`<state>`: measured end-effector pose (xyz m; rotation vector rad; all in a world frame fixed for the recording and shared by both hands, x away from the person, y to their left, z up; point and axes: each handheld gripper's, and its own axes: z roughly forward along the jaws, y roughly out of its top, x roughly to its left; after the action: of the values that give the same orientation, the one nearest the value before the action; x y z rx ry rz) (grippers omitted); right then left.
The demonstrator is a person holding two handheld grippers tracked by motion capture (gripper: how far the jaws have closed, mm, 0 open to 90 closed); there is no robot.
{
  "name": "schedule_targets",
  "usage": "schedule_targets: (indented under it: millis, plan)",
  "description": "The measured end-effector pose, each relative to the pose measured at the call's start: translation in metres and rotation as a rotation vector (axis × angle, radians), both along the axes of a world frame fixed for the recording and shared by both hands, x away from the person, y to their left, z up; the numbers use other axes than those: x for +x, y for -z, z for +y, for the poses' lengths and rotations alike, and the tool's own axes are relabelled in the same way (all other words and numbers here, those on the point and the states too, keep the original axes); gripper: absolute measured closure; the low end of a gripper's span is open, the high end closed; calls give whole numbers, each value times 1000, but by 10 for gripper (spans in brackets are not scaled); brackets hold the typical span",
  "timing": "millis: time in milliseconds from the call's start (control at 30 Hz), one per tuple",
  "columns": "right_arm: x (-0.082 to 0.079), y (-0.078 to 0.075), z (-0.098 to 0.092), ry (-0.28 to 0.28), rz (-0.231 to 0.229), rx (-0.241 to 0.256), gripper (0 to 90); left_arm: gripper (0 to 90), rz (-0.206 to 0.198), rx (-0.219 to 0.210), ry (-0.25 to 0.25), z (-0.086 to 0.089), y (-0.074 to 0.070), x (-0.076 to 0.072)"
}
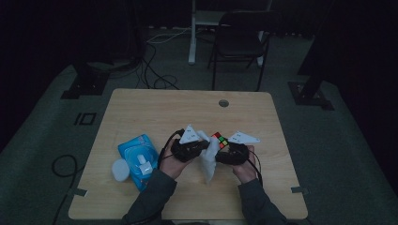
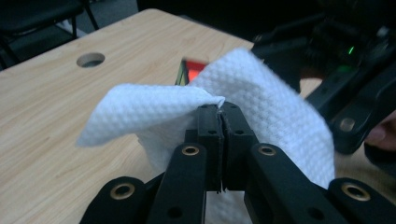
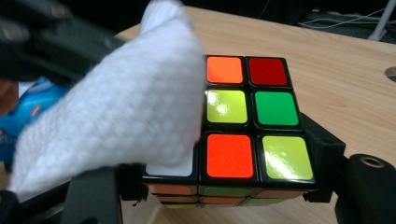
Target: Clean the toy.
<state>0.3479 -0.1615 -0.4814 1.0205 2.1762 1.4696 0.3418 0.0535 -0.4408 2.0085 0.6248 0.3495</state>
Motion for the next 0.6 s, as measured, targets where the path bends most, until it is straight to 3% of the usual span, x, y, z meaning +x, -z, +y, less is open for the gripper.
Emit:
schedule_targets:
  millis: [200, 367, 500, 600]
  plan:
    - [0, 1, 2, 3, 2, -6, 338, 889, 0, 0, -18, 3, 3, 2]
    - [1, 1, -1, 5, 27, 38, 338, 888, 5, 23, -61, 5, 10, 4]
    - [1, -2, -5, 9, 24, 63, 339, 886, 41, 27, -79, 7, 18, 7]
    - [2, -2, -6, 24, 29, 70, 338, 884, 53, 41, -60, 2, 23, 5]
